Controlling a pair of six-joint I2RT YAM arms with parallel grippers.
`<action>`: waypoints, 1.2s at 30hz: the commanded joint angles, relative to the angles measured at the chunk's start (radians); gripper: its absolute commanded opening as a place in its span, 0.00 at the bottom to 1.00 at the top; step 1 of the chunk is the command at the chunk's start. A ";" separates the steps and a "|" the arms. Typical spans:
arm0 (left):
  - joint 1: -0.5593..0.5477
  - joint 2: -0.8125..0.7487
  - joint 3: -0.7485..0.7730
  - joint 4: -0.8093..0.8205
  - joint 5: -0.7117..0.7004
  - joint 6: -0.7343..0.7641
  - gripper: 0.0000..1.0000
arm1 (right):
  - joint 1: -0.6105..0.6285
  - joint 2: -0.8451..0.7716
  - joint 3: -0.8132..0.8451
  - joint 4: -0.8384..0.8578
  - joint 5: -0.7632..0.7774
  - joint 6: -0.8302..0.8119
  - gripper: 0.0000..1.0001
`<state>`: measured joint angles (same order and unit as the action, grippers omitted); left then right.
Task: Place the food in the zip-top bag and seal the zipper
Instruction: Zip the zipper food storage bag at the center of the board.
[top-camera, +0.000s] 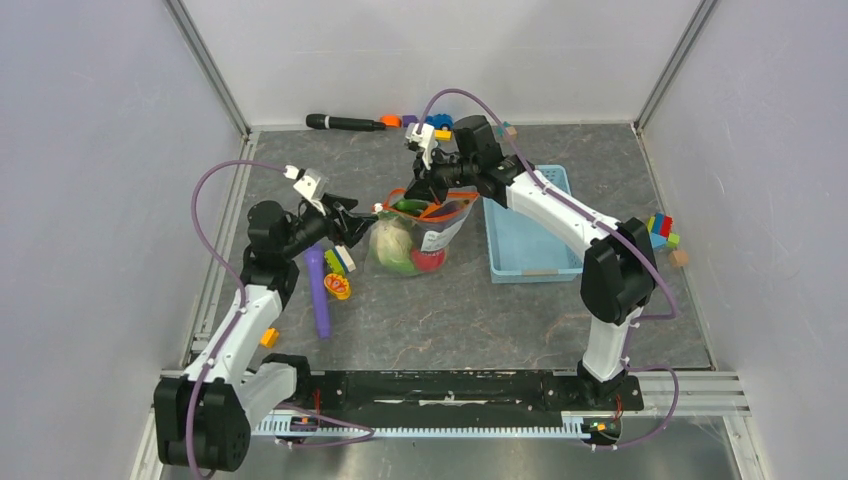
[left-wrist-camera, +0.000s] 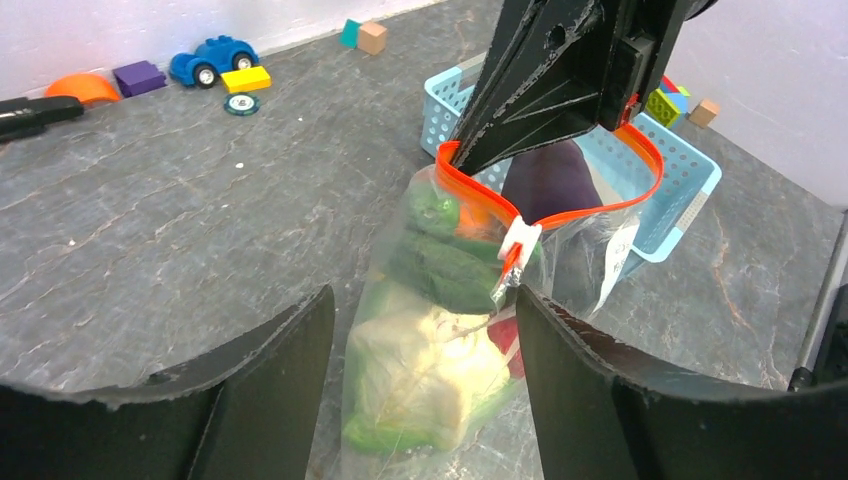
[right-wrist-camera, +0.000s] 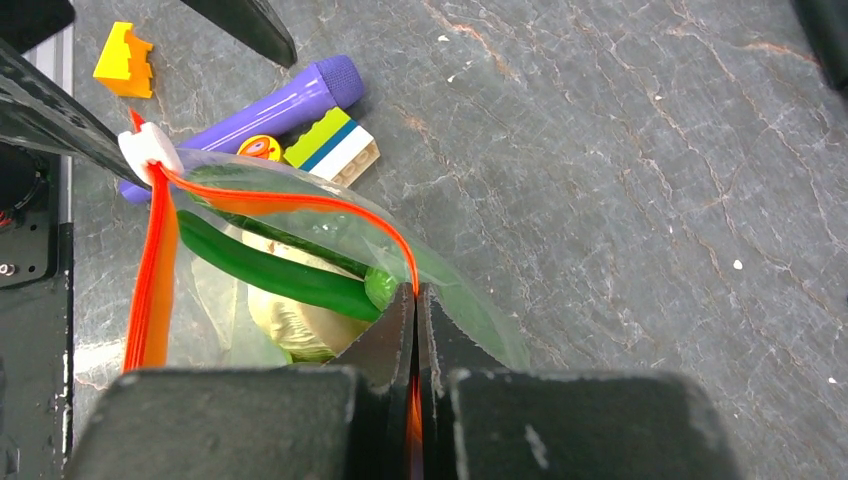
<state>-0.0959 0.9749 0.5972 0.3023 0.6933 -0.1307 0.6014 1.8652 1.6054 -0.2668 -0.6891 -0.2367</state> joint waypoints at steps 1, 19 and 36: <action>0.009 0.036 0.030 0.117 0.131 -0.004 0.71 | 0.001 -0.056 0.000 0.020 -0.006 0.013 0.00; 0.011 0.140 0.074 0.172 0.254 -0.024 0.39 | 0.003 -0.069 0.002 0.021 -0.026 0.028 0.00; 0.012 0.136 0.082 0.118 0.268 0.040 0.02 | 0.004 -0.107 0.064 -0.120 0.009 -0.084 0.45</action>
<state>-0.0898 1.1297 0.6426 0.4286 0.9447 -0.1413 0.6014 1.8420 1.6085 -0.3275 -0.6994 -0.2481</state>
